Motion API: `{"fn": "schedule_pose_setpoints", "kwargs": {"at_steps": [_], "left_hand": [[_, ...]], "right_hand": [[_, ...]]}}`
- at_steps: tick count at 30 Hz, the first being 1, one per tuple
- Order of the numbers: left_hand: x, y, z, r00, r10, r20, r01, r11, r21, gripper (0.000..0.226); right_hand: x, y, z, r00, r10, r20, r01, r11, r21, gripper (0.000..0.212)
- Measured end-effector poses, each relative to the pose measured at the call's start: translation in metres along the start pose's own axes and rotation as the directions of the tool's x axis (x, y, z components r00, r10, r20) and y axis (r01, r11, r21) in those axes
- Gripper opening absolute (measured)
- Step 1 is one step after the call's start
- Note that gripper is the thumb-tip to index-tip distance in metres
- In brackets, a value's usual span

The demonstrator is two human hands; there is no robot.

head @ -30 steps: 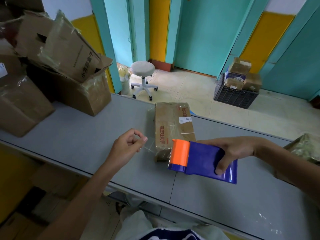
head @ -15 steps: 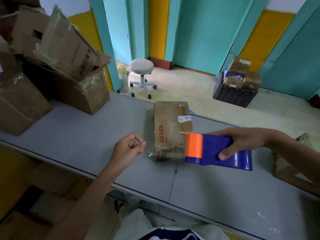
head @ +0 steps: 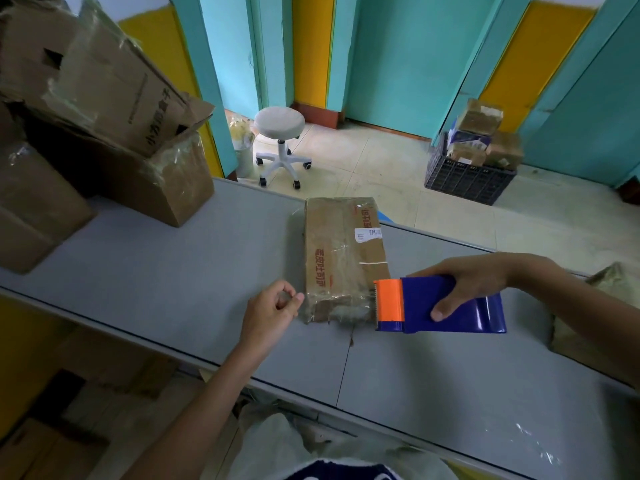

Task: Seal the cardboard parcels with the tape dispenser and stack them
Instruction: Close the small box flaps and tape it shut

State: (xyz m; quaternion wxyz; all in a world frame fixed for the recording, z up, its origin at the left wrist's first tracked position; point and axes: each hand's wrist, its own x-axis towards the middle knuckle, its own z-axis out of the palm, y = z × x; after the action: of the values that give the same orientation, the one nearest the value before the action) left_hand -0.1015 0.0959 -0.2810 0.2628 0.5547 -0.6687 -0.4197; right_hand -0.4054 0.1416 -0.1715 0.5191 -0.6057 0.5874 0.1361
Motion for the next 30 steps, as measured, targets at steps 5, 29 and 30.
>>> {"fn": "schedule_pose_setpoints", "kwargs": {"at_steps": [5,29,30], "left_hand": [[0.004,-0.005,0.008,0.998,-0.067,0.016,0.067,0.997,0.027,0.018],[0.033,0.022,0.049,0.832,0.412,0.372,-0.553,0.565,0.612,0.086],[0.033,0.023,0.049,0.831,0.413,0.373,-0.555,0.571,0.605,0.088]], "right_hand": [[0.009,0.005,0.001,1.000,0.015,0.005,-0.015,1.000,0.008,0.051],[-0.021,0.026,0.002,0.999,-0.031,-0.036,0.032,0.999,0.032,0.055],[-0.025,0.029,0.002,0.998,-0.031,-0.050,0.033,0.998,0.050,0.055]]}}
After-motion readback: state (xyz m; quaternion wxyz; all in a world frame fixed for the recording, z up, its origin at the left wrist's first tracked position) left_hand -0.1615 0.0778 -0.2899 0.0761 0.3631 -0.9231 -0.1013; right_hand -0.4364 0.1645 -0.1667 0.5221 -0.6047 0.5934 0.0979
